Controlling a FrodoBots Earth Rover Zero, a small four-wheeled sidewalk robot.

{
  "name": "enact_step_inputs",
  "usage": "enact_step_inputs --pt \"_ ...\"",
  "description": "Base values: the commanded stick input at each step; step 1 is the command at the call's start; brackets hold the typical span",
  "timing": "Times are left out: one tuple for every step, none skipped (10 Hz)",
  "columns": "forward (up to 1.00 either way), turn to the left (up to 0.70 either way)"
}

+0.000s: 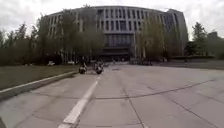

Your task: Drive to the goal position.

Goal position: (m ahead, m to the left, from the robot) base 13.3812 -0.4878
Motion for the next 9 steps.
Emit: enact_step_inputs --pt "0.7 -0.14" --pt "0.7 -0.14" --pt "0.7 -0.14" --pt "0.7 -0.14" --pt "0.7 -0.14" --pt "0.7 -0.14" --pt "0.7 -0.14" --pt "0.7 -0.14" --pt "0.7 -0.14"
